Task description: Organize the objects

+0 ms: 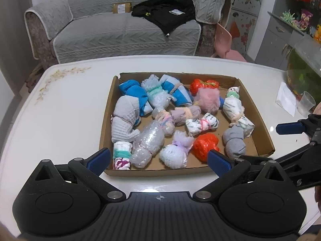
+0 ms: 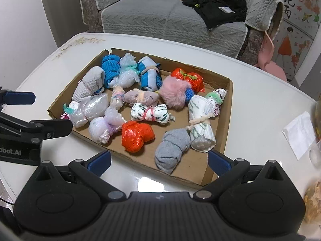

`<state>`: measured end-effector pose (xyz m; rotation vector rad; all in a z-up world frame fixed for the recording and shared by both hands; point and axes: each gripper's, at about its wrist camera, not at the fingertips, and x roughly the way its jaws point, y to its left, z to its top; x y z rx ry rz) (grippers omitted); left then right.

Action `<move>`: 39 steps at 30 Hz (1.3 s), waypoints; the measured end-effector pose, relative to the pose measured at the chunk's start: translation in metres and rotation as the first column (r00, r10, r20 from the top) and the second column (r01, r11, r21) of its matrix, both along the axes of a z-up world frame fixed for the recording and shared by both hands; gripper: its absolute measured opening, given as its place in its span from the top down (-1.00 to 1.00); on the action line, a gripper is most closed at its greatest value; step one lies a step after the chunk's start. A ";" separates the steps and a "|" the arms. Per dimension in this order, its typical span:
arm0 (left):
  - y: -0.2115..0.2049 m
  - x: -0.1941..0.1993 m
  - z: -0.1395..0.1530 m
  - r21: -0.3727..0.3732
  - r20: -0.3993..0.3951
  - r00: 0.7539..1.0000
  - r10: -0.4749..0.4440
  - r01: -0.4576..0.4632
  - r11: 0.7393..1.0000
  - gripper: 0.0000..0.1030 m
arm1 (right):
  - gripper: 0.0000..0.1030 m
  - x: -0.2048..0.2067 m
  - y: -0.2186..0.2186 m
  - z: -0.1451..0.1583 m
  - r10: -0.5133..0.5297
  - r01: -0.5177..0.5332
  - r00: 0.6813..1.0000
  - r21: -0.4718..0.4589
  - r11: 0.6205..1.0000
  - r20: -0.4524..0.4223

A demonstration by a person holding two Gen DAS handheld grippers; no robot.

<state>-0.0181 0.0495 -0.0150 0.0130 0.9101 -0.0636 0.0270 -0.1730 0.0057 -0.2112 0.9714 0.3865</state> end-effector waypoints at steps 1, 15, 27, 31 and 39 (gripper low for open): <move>0.000 0.001 -0.002 0.010 -0.004 1.000 0.007 -0.007 1.000 -0.99 | -0.99 0.001 0.000 0.001 -0.002 0.002 1.000 0.001 1.000 0.003; 0.002 0.007 -0.006 0.014 -0.021 0.999 0.032 -0.032 0.999 -0.99 | -0.99 0.015 -0.008 0.003 -0.006 0.006 1.000 0.005 1.000 0.019; 0.007 0.008 -0.004 0.017 -0.032 0.998 0.050 -0.049 0.999 -0.99 | -0.99 0.014 -0.002 0.003 0.018 -0.017 0.999 -0.009 1.000 0.040; 0.008 0.008 -0.004 0.019 -0.030 0.998 0.053 -0.052 0.998 -0.99 | -0.99 0.014 -0.001 0.003 0.013 -0.013 0.999 -0.010 1.000 0.044; 0.008 0.005 0.001 0.020 0.004 0.999 0.050 -0.050 0.999 -0.99 | -0.99 0.014 0.000 0.001 0.016 -0.016 0.999 -0.017 1.000 0.038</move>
